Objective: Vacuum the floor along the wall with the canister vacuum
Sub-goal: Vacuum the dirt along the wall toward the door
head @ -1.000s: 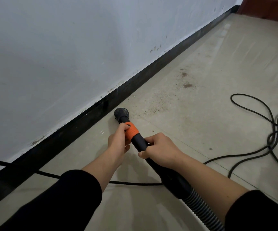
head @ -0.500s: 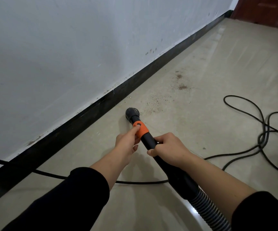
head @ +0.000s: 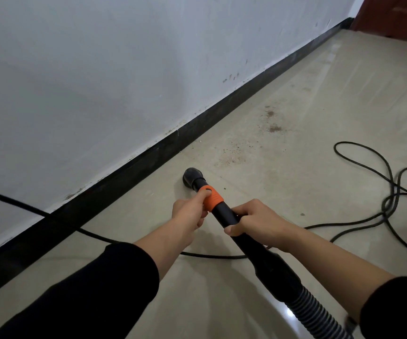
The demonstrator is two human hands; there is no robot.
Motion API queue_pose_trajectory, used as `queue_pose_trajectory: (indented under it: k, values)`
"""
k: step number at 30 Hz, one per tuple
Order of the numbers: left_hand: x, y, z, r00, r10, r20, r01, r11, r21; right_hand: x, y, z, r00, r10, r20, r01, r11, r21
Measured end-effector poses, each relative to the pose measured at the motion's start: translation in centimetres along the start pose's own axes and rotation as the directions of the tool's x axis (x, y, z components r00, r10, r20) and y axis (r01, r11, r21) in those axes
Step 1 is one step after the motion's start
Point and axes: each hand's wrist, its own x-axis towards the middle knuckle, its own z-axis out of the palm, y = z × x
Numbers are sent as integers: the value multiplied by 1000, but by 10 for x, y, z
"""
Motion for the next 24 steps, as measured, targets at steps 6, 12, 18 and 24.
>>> queue_pose_trajectory:
  k: [6, 12, 18, 24]
  values:
    - [-18, -5, -35, 999, -4, -36, 4, 1000, -7, -6, -10, 12, 988, -62, 142, 61, 998, 11]
    - [-29, -9, -64, 997, 5, -82, -7, 1000, -17, -2, -23, 31, 972, -98, 212, 100, 995, 3]
    - [-36, -15, -77, 992, 6, -125, -10, 999, -31, -2, -25, 40, 963, -117, 244, 122, 992, -7]
    - [-42, -22, -74, 989, -9, -146, -1, 998, -71, -8, -21, 41, 951, -113, 287, 117, 993, 3]
